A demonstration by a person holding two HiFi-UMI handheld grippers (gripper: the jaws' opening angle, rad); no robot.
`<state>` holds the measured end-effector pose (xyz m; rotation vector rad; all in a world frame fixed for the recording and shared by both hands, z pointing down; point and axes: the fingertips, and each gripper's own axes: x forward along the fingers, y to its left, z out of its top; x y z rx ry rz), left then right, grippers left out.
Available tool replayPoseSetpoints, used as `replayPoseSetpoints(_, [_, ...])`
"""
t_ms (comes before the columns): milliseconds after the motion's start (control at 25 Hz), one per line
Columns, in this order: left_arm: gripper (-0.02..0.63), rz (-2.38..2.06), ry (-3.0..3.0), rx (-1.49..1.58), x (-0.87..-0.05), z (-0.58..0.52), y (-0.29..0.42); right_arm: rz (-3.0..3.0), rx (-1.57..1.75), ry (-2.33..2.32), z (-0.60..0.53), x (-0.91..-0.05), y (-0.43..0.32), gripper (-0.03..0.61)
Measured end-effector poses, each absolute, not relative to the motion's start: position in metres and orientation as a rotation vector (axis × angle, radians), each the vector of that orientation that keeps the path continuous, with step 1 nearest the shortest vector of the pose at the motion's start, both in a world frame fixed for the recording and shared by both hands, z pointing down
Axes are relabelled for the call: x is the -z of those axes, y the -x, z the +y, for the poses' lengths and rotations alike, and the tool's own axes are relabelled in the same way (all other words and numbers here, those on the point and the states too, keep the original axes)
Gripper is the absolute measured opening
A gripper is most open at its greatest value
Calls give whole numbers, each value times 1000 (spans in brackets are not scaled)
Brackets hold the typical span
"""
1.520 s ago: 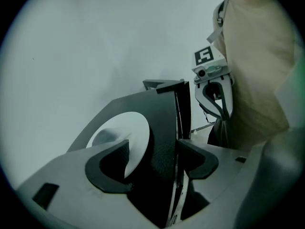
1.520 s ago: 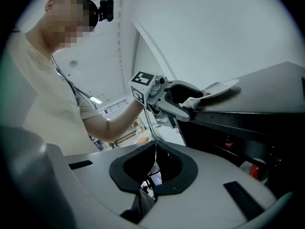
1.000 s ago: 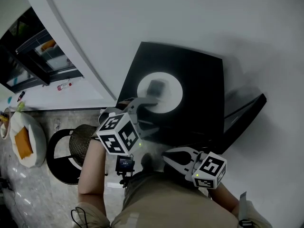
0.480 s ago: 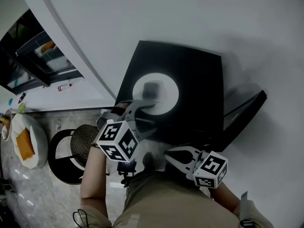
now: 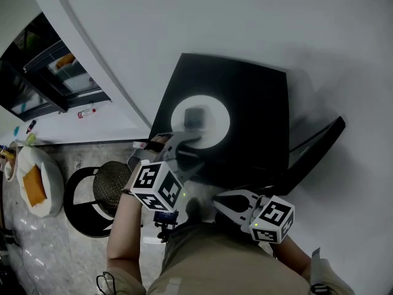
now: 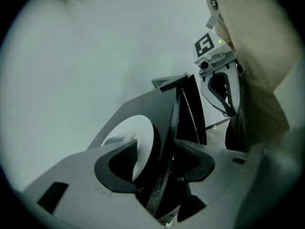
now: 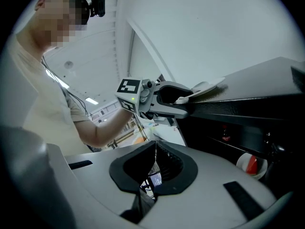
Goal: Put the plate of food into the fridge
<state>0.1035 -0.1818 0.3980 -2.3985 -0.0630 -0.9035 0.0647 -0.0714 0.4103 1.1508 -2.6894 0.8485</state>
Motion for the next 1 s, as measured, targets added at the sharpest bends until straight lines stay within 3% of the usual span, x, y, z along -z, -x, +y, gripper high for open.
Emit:
replayPoseSetpoints(440, [140,23,2448,828,-388,-173,-98,-2701,-838,-1115,-63,-408,-61,21])
replayPoseSetpoints(1000, [109,71,2436,788,-389,-171,-95,-2670,-846,-1179,-64,-412,-66,21])
